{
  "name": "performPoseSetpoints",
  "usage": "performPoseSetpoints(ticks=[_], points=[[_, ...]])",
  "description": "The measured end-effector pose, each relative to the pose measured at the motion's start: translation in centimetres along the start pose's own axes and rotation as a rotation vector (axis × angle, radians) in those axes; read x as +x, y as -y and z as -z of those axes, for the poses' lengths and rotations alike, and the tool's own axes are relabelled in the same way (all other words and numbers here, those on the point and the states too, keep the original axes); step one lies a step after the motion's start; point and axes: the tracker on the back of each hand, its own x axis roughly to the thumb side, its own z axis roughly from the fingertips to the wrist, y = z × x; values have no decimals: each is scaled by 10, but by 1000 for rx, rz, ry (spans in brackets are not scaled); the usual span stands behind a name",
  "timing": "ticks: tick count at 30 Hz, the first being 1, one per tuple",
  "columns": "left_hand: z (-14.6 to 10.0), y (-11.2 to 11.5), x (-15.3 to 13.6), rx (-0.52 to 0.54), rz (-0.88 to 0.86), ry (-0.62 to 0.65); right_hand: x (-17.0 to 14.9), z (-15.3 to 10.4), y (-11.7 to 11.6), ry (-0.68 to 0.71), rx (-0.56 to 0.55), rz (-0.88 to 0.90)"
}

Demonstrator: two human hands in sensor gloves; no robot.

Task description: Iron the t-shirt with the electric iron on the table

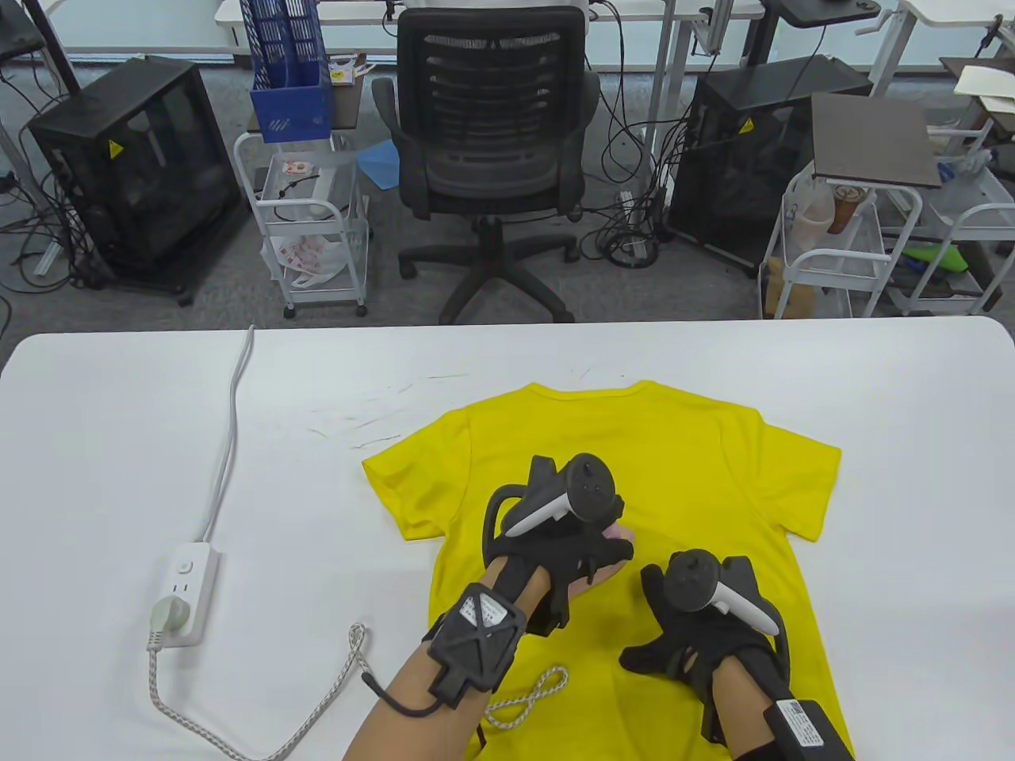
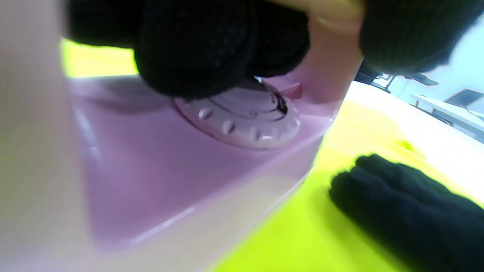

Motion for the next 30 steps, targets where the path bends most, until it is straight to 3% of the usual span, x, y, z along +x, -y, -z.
performPoseSetpoints(ticks=[6, 11, 14, 16, 20, 23, 26, 27, 30], points=[[31, -3, -24, 28, 9, -140, 1, -5, 1, -10, 35, -37], [30, -22, -73, 57, -15, -301, 0, -5, 2, -10, 37, -29], [26, -26, -88, -2, -109, -321, 1, -4, 2, -9, 35, -31], [27, -22, -74, -38, -109, -240, 0, -5, 1, -5, 32, -22], [28, -4, -4, -93, 0, 14, -1, -4, 1, -2, 34, -18], [29, 12, 34, -123, 34, 108, -1, -5, 1, -1, 32, -15], [33, 19, 39, -79, 142, 50, -1, -5, 0, -1, 30, -13], [35, 16, 33, -66, 114, 56, -1, -5, 0, 0, 30, -12], [37, 4, 3, -30, 78, -107, -1, -5, 0, 2, 29, -11]])
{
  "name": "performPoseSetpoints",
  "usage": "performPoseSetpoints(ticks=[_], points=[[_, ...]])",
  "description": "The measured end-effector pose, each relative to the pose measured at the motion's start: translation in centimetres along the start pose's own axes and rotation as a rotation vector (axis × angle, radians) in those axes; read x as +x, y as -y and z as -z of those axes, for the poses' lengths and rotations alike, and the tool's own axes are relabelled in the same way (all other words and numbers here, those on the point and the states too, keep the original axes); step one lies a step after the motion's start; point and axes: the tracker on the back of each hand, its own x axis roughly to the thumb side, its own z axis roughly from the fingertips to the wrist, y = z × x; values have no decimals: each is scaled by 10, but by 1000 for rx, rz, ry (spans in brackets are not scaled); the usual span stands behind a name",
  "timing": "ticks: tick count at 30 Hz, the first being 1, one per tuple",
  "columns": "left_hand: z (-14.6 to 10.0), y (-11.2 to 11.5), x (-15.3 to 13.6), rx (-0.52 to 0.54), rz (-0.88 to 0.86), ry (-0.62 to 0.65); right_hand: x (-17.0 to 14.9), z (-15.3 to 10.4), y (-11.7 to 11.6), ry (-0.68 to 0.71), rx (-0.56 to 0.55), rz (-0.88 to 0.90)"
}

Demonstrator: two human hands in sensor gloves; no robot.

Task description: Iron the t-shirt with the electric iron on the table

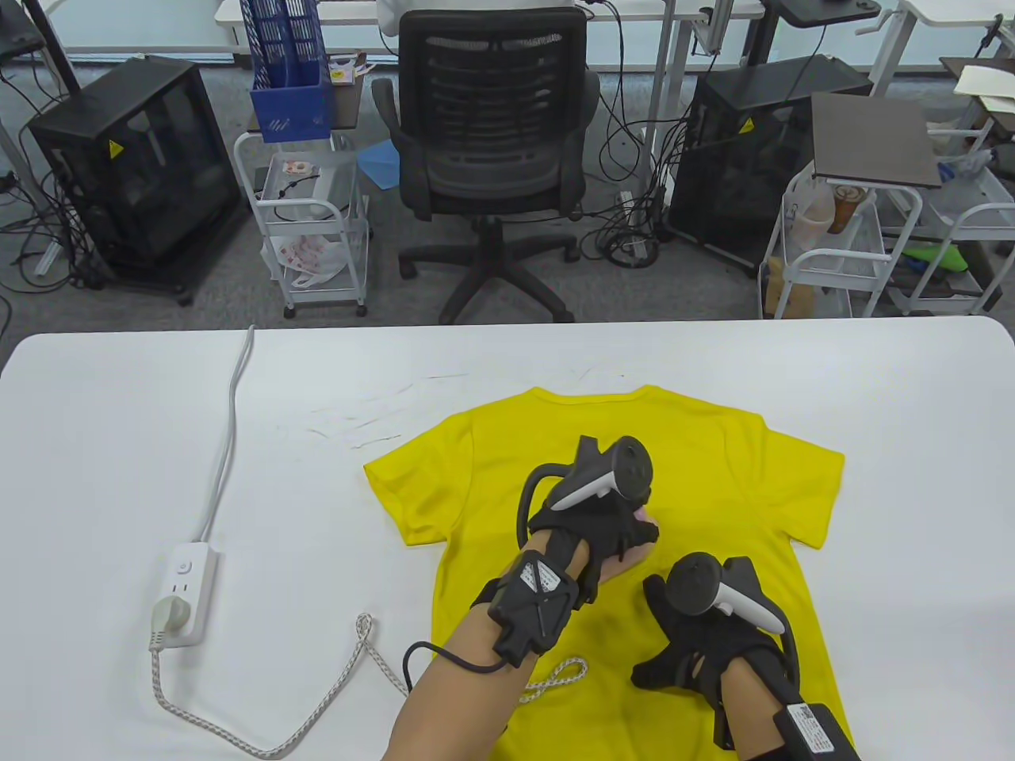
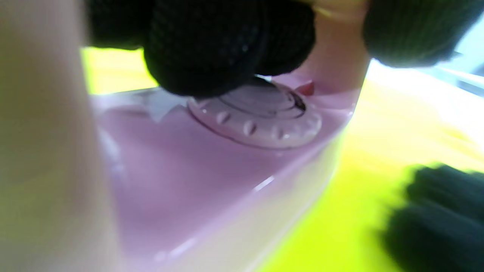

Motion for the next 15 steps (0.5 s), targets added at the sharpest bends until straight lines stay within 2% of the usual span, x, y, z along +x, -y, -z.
performPoseSetpoints(ticks=[4, 8, 12, 13, 15], points=[[-4, -16, -71, 68, -115, -261, -1, 0, 0, 3, 1, 8], [-20, -20, -120, 59, -226, -356, -2, -1, 1, 4, -4, 21], [-44, -13, -129, 7, -241, -241, -3, -2, 6, 11, -87, 31], [-54, -7, -123, -1, -224, -177, -5, -1, 7, 4, -129, 35], [-69, 2, -108, -21, -174, -82, -9, 0, 7, -17, -135, 36]])
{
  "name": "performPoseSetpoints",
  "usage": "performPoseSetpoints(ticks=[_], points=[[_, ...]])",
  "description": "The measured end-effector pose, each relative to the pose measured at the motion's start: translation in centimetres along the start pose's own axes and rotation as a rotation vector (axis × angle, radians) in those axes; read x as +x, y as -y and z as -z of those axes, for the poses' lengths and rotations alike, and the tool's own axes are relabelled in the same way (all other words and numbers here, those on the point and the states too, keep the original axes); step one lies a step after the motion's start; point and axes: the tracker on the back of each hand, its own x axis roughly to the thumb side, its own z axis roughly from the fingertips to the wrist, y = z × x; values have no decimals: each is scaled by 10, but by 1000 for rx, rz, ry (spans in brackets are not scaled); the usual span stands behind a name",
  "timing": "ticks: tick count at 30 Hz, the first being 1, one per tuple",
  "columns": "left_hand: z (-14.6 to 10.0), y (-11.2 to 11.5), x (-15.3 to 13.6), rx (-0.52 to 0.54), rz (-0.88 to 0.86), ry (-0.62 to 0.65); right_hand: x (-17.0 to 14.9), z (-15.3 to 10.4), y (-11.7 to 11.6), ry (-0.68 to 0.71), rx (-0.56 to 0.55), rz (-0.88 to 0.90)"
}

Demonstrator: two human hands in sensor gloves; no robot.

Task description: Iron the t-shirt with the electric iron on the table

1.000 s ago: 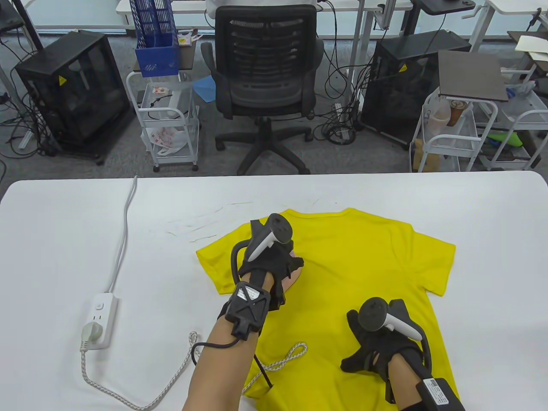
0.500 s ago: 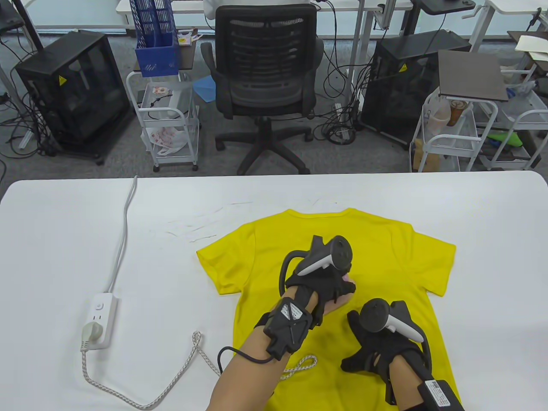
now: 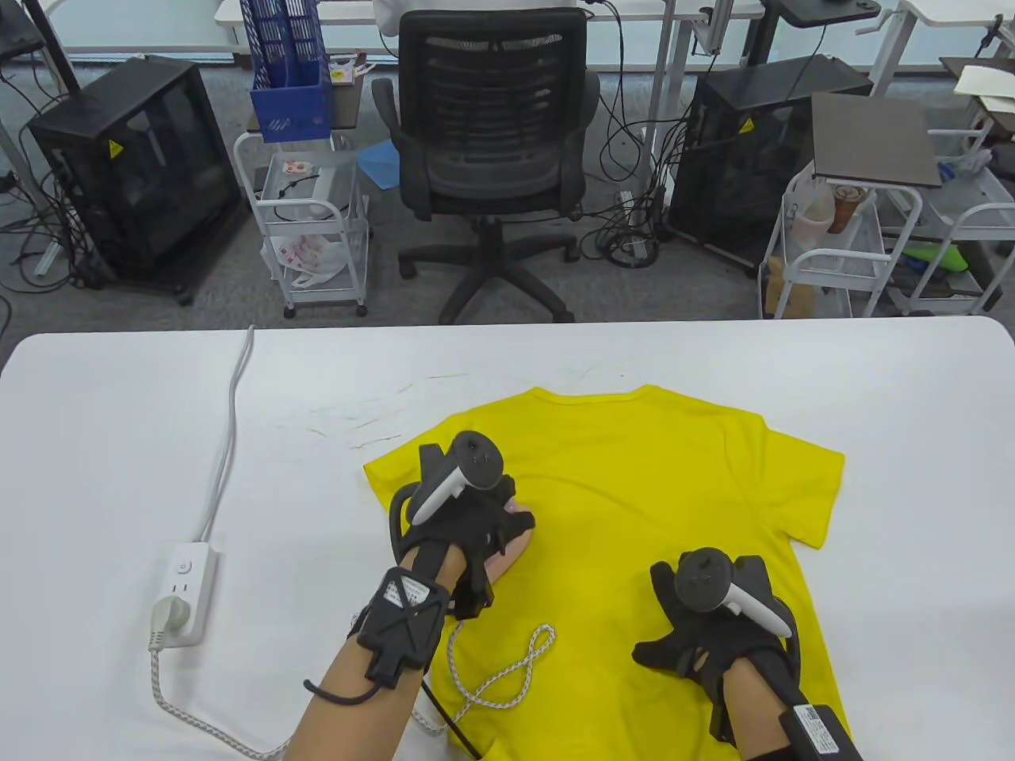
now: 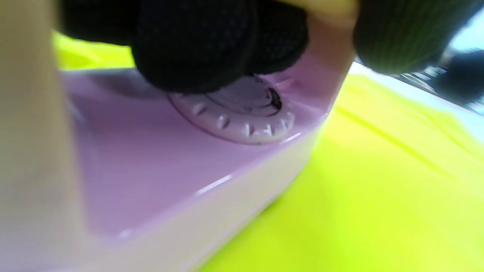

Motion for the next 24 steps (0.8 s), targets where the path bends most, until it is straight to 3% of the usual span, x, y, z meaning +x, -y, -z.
performPoseSetpoints(ticks=[3, 7, 10, 14, 19, 22, 24], points=[[-33, 29, 34, -80, 117, 178, -8, 3, -4, -29, 76, 70], [-68, 58, 65, -112, 193, 342, -8, 2, -4, -23, 39, 40], [-84, 68, 71, -105, 252, 394, -9, 2, -4, -25, 45, 59], [-82, 58, 54, -59, 247, 308, -9, 1, -4, -26, 46, 58], [-56, 22, -3, 54, 143, 3, -9, 1, -4, -28, 47, 66], [-46, 10, -31, 49, -17, -92, -9, 1, -4, -31, 46, 70], [-45, 11, -33, -1, -68, -69, -9, 1, -4, -30, 44, 69]])
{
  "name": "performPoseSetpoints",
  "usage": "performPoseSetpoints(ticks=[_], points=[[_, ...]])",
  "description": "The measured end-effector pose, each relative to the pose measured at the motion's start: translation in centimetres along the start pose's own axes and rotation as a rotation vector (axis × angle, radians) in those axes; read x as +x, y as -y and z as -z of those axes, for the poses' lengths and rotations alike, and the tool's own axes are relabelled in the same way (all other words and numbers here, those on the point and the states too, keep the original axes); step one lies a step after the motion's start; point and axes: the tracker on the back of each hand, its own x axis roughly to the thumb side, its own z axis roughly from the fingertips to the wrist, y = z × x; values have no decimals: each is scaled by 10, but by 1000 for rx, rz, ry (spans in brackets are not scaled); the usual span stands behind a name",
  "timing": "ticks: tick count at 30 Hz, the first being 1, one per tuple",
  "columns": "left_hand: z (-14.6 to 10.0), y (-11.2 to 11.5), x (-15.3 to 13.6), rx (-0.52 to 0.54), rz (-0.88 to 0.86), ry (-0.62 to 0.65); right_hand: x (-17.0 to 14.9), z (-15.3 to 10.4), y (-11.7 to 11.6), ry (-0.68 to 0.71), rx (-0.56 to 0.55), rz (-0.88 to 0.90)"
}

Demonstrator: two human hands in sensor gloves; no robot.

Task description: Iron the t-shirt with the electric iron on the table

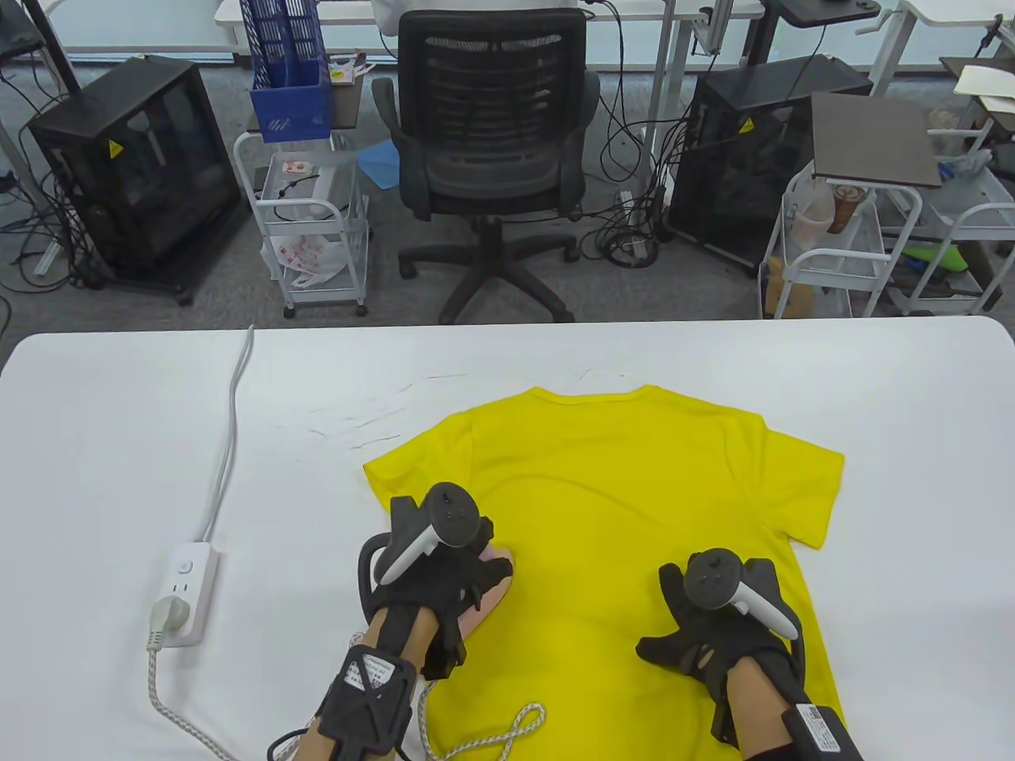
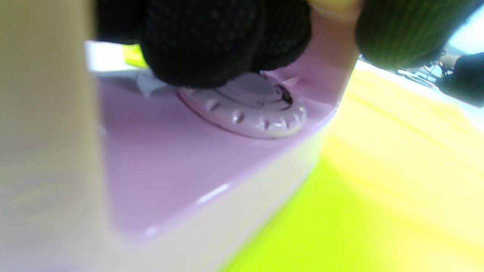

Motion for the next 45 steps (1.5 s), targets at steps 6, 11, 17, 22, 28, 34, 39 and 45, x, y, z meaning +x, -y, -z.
performPoseSetpoints(ticks=[6, 11, 17, 22, 28, 34, 39, 45], points=[[-9, 25, 38, -147, 42, 254, -1, 0, 0, 6, 2, 13], [-26, 45, 74, -140, 195, 355, -2, -1, -1, 9, -3, 24], [-12, 21, 46, 20, 189, 166, -2, -1, -1, 12, -3, 27], [-1, 4, 4, -4, -63, 24, -3, -1, -1, 14, 3, 29], [-15, 33, 45, -176, 1, 254, -3, -1, -1, 14, 1, 27], [-44, 66, 100, -201, 239, 444, -3, -1, -1, 14, 2, 25], [-33, 46, 77, -22, 266, 302, -3, 0, -1, 14, 1, 24], [-11, 9, 9, 31, -8, 36, -3, 0, -1, 13, 1, 22]])
